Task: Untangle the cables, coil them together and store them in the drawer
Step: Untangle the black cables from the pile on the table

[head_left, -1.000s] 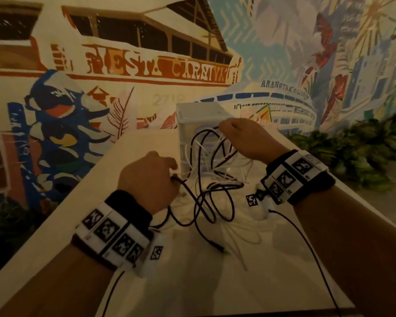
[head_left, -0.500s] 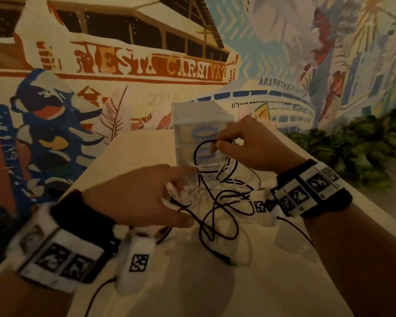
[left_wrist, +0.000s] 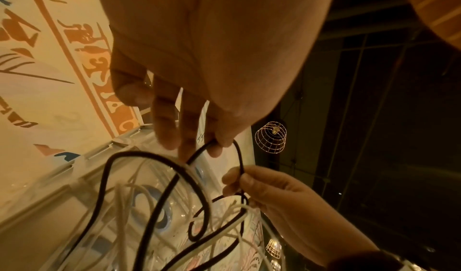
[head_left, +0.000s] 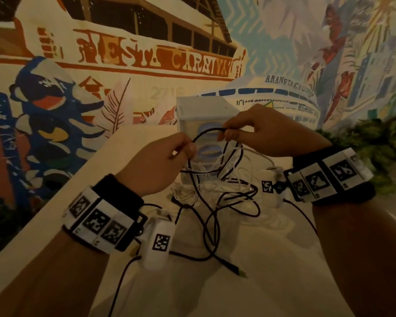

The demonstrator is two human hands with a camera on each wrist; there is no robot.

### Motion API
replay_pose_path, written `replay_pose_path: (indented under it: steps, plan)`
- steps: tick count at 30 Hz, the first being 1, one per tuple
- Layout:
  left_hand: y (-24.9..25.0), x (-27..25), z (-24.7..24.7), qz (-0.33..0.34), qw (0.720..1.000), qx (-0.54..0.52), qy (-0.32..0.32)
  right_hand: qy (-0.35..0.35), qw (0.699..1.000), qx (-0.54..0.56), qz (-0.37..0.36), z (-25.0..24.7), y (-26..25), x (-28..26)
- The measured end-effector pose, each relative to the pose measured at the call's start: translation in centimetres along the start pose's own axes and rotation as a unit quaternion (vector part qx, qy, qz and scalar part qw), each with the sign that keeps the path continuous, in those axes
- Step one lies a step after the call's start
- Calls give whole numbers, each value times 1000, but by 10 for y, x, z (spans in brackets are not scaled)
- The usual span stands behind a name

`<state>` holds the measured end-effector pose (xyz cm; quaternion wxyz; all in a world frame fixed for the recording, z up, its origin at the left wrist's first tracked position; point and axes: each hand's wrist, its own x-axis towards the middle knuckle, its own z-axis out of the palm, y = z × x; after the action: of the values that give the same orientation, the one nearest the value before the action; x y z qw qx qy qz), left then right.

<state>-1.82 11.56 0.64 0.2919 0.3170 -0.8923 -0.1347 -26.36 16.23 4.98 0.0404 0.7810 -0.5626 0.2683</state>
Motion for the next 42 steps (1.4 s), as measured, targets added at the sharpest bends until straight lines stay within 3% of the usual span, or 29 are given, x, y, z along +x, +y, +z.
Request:
replay_pose_path:
  steps: [4,8,22,28,36,42]
  plan:
    - [3,-1,-4,45,999,-11,26,10,998,-20,-50,16,-14,9]
    - [1,-2,3,50,997,-13,59,-52,995,24,-79,27,-42,11]
    - [-10,-14,16,-8,999,5,-47,-24,984,177,-12,20,5,4]
    - [-12,-16,19,-15,1000,-5,-10,-12,992,128,0,17,6,-2]
    - [-8,-19,20,8,998,37,44,-55,996,31,-70,32,-36,4]
    - [-8,-23,23,36,993,107,33,71,995,29,-70,17,-23,4]
